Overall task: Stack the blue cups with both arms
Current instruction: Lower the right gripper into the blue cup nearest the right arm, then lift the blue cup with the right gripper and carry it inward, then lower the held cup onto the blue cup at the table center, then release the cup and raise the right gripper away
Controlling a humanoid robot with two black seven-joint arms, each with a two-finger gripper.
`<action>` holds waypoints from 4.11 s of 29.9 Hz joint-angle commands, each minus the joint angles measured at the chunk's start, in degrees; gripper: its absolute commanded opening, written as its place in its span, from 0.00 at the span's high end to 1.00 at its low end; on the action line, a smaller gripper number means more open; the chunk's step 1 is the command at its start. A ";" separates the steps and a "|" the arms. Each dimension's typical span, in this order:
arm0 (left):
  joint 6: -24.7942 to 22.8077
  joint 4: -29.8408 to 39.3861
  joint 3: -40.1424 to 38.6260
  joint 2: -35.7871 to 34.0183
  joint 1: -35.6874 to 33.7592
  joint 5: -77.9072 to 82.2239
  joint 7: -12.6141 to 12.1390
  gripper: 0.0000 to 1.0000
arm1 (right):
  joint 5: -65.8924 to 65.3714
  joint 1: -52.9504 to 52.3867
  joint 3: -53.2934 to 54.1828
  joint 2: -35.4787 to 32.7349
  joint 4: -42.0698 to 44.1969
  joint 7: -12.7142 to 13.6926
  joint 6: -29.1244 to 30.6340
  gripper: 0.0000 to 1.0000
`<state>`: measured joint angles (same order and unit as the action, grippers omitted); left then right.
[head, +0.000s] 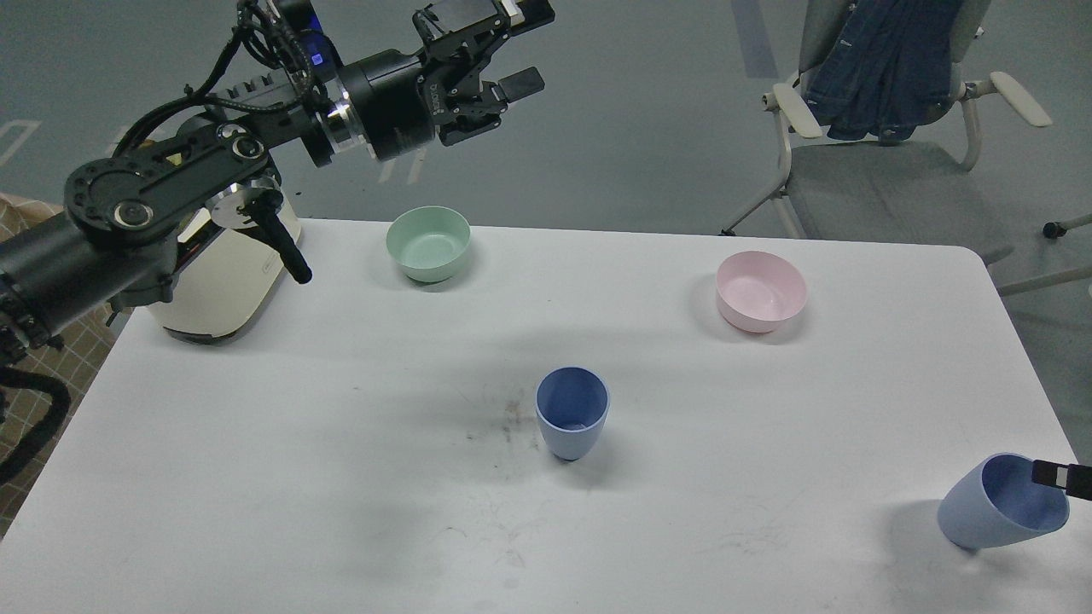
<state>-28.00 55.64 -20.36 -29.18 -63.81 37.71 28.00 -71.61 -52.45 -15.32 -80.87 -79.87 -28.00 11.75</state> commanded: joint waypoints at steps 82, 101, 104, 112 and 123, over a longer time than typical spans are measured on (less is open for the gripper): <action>0.00 -0.53 0.32 0.52 0.17 0.17 0.00 0.07 | 3.31 -55.13 -23.70 67.51 7.45 0.00 9.26 1.00; 0.00 -0.53 0.23 0.52 0.17 0.17 0.00 0.07 | 6.12 -54.95 -24.23 67.95 8.06 0.00 9.08 0.42; 0.00 -0.53 0.23 0.52 0.17 0.17 0.00 0.07 | 6.56 -54.95 -24.23 67.95 8.15 0.00 9.08 0.33; 0.00 -1.40 -0.12 0.00 0.26 0.09 0.00 0.07 | 13.93 -56.89 -23.18 61.29 12.97 0.00 8.99 0.19; 0.14 -8.17 -0.21 1.05 0.61 -1.75 0.00 0.06 | 37.14 -46.62 -11.68 48.09 23.70 0.00 8.91 0.04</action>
<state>-27.97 48.86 -20.67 -28.58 -63.38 36.69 28.00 -40.18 -103.38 -31.04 -30.77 -58.71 -28.00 20.75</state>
